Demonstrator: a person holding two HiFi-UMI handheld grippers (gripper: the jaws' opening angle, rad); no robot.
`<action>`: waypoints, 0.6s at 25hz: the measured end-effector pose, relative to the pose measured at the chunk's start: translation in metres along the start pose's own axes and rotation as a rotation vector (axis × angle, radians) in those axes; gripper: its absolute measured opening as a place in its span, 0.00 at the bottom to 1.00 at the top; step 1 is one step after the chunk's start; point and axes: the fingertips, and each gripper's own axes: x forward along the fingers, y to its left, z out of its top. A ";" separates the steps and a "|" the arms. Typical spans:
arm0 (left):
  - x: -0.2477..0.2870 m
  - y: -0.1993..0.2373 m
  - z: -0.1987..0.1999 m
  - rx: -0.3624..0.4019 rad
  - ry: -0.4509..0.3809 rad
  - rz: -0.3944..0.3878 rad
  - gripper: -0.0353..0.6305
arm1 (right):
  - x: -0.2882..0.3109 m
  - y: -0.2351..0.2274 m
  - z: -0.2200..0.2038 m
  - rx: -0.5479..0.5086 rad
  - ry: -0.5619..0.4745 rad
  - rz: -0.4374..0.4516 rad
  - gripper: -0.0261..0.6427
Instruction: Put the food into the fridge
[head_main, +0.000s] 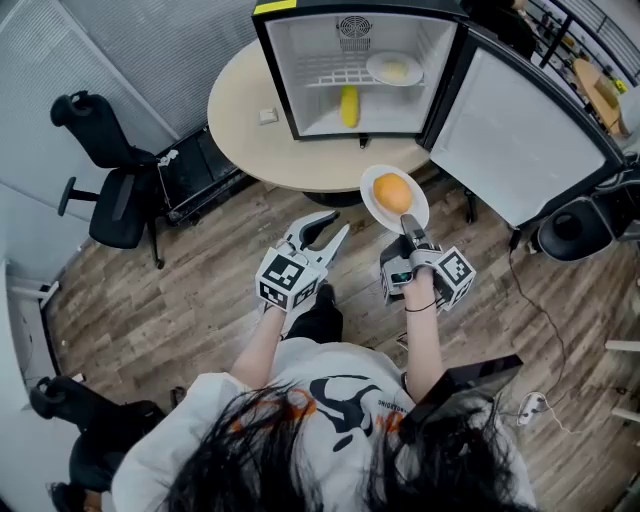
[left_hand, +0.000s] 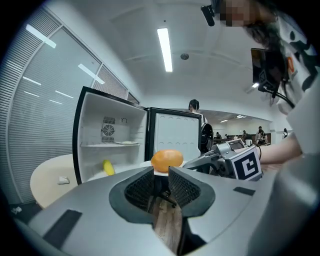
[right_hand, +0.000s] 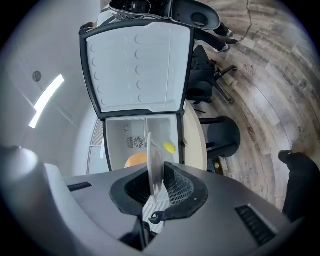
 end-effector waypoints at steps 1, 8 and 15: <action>0.004 0.010 0.002 0.000 -0.001 -0.007 0.18 | 0.010 0.002 0.000 0.004 -0.006 0.000 0.11; 0.021 0.071 0.009 0.006 -0.008 -0.058 0.18 | 0.073 0.015 -0.008 0.014 -0.042 0.000 0.11; 0.035 0.125 0.006 -0.009 -0.016 -0.086 0.18 | 0.123 0.022 -0.022 0.007 -0.062 -0.001 0.11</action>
